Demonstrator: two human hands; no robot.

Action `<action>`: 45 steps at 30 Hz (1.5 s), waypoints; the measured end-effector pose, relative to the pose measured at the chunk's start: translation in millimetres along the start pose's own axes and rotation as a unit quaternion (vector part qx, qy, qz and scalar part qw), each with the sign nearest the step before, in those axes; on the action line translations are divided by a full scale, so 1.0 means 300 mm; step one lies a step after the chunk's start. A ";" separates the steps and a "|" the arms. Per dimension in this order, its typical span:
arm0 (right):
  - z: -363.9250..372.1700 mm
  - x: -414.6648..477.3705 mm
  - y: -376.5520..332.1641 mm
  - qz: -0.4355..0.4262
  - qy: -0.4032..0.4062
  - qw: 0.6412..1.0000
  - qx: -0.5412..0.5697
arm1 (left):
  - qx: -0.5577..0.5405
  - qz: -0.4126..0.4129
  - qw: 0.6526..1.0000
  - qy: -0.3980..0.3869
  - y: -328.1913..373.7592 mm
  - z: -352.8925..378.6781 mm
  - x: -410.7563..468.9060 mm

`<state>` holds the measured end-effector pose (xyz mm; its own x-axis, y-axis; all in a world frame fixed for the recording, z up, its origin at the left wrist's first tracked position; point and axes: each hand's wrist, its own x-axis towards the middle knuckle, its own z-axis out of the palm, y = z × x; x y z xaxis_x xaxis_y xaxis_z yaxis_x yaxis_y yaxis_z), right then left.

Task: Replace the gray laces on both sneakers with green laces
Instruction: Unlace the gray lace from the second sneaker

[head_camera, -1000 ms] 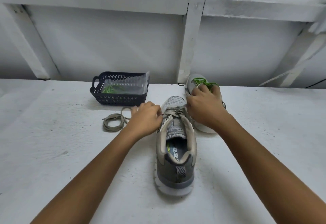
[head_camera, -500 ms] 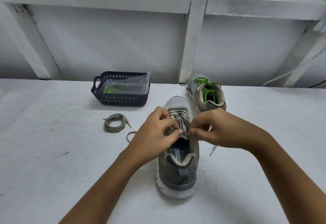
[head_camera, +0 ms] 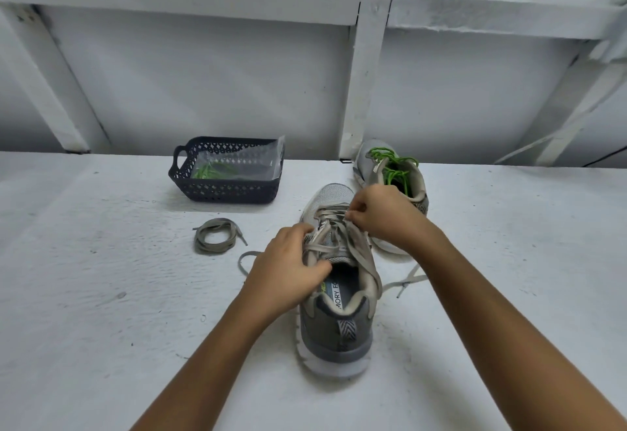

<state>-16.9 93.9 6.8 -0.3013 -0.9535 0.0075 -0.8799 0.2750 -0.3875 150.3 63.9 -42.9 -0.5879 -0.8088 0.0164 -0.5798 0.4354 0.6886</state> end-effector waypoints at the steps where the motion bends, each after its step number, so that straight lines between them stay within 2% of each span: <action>1: 0.006 0.012 -0.002 0.006 -0.008 1.000 -0.006 | -0.002 -0.003 1.000 0.001 0.000 0.001 0.000; 9: 0.037 0.066 -0.025 0.019 -0.050 0.993 -0.105 | -0.015 -0.017 1.000 0.010 0.006 0.006 -0.005; 13: 0.034 0.059 -0.027 0.001 -0.056 0.992 -0.108 | -0.029 -0.025 0.999 0.013 0.004 0.011 -0.004; 16: 0.058 0.056 -0.003 -0.004 -0.028 0.998 -0.063 | -0.043 -0.033 0.998 0.013 0.002 0.016 -0.004; 20: 0.061 0.062 0.026 0.052 0.011 0.998 0.031 | -0.047 -0.037 0.998 0.021 -0.001 0.019 -0.004; 24: 0.039 0.047 0.050 0.069 -0.043 0.992 0.095 | -0.059 -0.035 0.997 0.025 -0.005 0.024 -0.008; 27: 0.048 0.042 0.069 0.078 -0.052 0.983 0.157 | -0.067 -0.036 0.997 0.027 -0.009 0.026 -0.010; 30: 0.049 0.039 0.056 0.082 -0.035 0.983 0.163 | -0.067 -0.036 0.997 0.025 -0.010 0.027 -0.009; 34: 0.050 0.045 0.041 0.086 0.025 0.993 0.078 | -0.063 -0.044 0.997 0.013 -0.007 0.025 -0.010; 36: 0.050 0.048 0.044 0.101 0.021 0.988 0.116 | -0.071 -0.048 0.996 0.008 -0.004 0.024 -0.012; 39: 0.048 0.042 0.059 0.122 -0.027 0.967 0.223 | -0.073 -0.052 0.996 0.006 -0.003 0.024 -0.013; 41: 0.052 0.035 0.066 0.113 -0.044 0.965 0.232 | -0.073 -0.056 0.996 0.007 -0.003 0.023 -0.013; 45: 0.047 0.038 0.055 0.133 -0.006 0.955 0.265 | -0.068 -0.057 0.996 0.005 -0.003 0.026 -0.012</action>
<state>-29.7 85.7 -12.6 -0.4808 -0.8611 -0.1654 -0.4625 0.4093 -0.7865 148.6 69.6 -49.1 -0.5158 -0.8545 -0.0612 -0.5610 0.2830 0.7779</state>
